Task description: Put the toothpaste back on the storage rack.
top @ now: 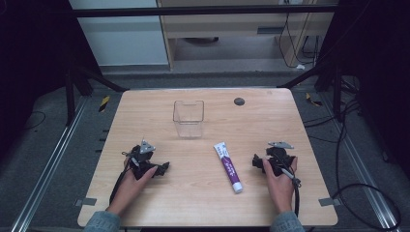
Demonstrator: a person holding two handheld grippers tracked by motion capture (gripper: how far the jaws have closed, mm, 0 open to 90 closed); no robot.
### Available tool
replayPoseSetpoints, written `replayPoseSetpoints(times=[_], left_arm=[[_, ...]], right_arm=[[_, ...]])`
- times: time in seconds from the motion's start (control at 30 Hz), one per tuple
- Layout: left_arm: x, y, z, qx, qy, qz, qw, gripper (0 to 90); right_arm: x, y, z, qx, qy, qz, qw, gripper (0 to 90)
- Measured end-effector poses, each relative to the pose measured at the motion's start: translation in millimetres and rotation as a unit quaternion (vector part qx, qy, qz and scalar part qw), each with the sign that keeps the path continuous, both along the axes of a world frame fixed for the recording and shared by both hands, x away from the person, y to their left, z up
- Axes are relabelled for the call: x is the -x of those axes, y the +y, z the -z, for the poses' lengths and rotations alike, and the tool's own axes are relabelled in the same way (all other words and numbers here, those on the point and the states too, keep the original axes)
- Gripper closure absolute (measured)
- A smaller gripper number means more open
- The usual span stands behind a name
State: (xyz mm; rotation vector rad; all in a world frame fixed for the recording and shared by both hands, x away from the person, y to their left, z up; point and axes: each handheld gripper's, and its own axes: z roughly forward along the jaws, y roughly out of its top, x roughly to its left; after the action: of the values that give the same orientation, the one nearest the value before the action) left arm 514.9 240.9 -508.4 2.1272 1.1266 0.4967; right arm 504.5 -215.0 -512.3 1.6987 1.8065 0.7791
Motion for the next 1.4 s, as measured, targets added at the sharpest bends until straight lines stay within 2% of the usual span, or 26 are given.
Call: replayPoseSetpoints(times=[0.13,0.3,0.67,0.73,0.77,0.8,0.83,0.87,0.93,1.03,1.13,1.27,1.3,1.33,1.37,1.4], left_arm=[[-0.2,-0.2,0.0,0.000,0.000,0.000,1.0000,0.0],[-0.3,-0.3,0.1,0.000,0.000,0.000,1.0000,0.0],[-0.3,-0.3,0.1,0.000,0.000,0.000,1.0000,0.0],[-0.3,-0.3,0.0,0.000,0.000,0.000,1.0000,0.0],[-0.3,-0.3,0.0,0.000,0.000,0.000,1.0000,0.0],[-0.3,-0.3,0.0,0.000,0.000,0.000,1.0000,0.0],[-0.2,-0.3,0.1,0.000,0.000,0.000,1.0000,0.0],[-0.2,-0.4,0.1,0.001,0.000,0.000,1.0000,0.0],[-0.2,-0.3,0.1,0.000,0.000,0.000,1.0000,0.0],[-0.2,-0.4,0.1,0.000,0.000,0.000,1.0000,0.0],[-0.2,-0.4,0.1,0.000,0.000,-0.001,1.0000,0.0],[-0.1,-0.4,0.0,0.000,0.000,-0.001,1.0000,0.0],[-0.1,-0.4,0.0,0.000,0.000,-0.001,1.0000,0.0],[-0.1,-0.4,0.1,0.000,0.000,-0.001,1.0000,0.0],[-0.1,-0.4,0.1,0.000,0.000,-0.001,1.0000,0.0],[-0.1,-0.4,0.1,0.000,0.000,-0.001,1.0000,0.0]], right_arm=[[0.5,0.1,-0.2,-0.002,0.001,-0.001,1.0000,0.3],[4.6,-2.2,-0.1,-0.001,0.001,-0.026,0.9997,0.3],[5.5,-2.9,-0.1,-0.002,0.000,-0.029,0.9996,1.0],[7.5,-3.4,-0.9,-0.007,-0.006,-0.026,0.9996,6.2],[9.1,-3.1,-3.0,-0.016,-0.004,-0.032,0.9994,9.0],[9.1,-3.1,-3.0,-0.016,-0.004,-0.032,0.9994,9.0],[11.1,-2.1,-5.9,-0.017,-0.001,-0.043,0.9989,8.8],[18.1,2.6,-15.1,-0.015,-0.006,-0.057,0.9983,8.9],[22.0,5.2,-19.9,-0.012,-0.008,-0.065,0.9978,9.0],[38.3,18.0,-34.6,0.003,-0.004,-0.103,0.9947,13.6],[48.7,29.2,-42.4,-0.003,0.005,-0.134,0.9910,18.2],[55.1,44.8,-51.3,0.008,0.015,-0.169,0.9854,21.4],[55.1,44.8,-51.3,0.008,0.015,-0.169,0.9854,21.4],[56.0,52.8,-54.7,0.016,0.019,-0.183,0.9828,23.7],[56.0,52.8,-54.7,0.016,0.019,-0.183,0.9828,23.7],[54.4,60.0,-56.9,0.023,0.023,-0.198,0.9796,24.3]])
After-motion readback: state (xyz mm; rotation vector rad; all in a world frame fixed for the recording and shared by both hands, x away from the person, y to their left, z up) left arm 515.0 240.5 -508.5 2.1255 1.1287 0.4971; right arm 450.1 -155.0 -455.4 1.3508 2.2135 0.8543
